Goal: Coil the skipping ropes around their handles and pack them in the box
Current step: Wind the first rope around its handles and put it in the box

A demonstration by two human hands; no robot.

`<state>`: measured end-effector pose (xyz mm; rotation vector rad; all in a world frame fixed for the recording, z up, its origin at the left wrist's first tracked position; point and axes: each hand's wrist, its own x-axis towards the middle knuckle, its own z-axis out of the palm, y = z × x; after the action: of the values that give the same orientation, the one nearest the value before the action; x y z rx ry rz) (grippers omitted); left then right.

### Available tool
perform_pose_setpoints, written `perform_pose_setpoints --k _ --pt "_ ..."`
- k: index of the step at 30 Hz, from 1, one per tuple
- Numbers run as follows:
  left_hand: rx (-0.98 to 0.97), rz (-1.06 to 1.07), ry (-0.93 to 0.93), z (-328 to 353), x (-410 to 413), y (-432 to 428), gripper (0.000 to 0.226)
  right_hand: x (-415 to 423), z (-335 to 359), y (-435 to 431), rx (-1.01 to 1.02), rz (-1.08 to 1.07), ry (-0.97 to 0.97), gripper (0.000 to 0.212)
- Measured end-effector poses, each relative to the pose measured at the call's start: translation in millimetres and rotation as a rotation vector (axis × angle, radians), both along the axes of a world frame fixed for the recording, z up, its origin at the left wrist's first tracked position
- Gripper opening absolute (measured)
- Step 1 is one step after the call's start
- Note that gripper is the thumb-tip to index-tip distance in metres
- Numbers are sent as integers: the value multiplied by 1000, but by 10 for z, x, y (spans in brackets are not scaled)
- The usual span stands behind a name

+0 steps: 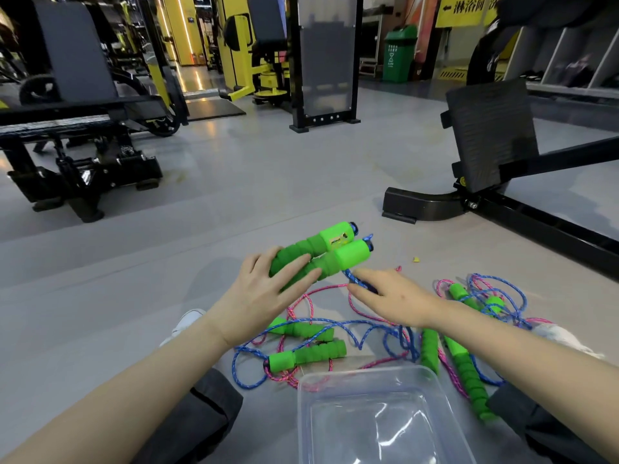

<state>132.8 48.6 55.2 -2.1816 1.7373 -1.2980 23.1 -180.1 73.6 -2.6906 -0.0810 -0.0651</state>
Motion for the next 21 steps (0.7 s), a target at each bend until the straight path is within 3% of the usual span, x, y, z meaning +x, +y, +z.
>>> perform_pose_setpoints --k 3,9,12,14,21 --pt "66 34 -28 -33 63 116 75 -13 149 -73 -18 17 33 37" --pt "178 72 9 -44 58 144 73 -112 479 -221 199 39 224 23" --pt "214 17 31 -20 -5 99 57 -77 551 -236 211 95 126 28" --pt "241 -24 23 20 -43 72 58 -59 578 -265 261 113 57 32" --pt "219 -218 -16 64 -300 -100 39 -66 575 -317 416 82 -13 29"
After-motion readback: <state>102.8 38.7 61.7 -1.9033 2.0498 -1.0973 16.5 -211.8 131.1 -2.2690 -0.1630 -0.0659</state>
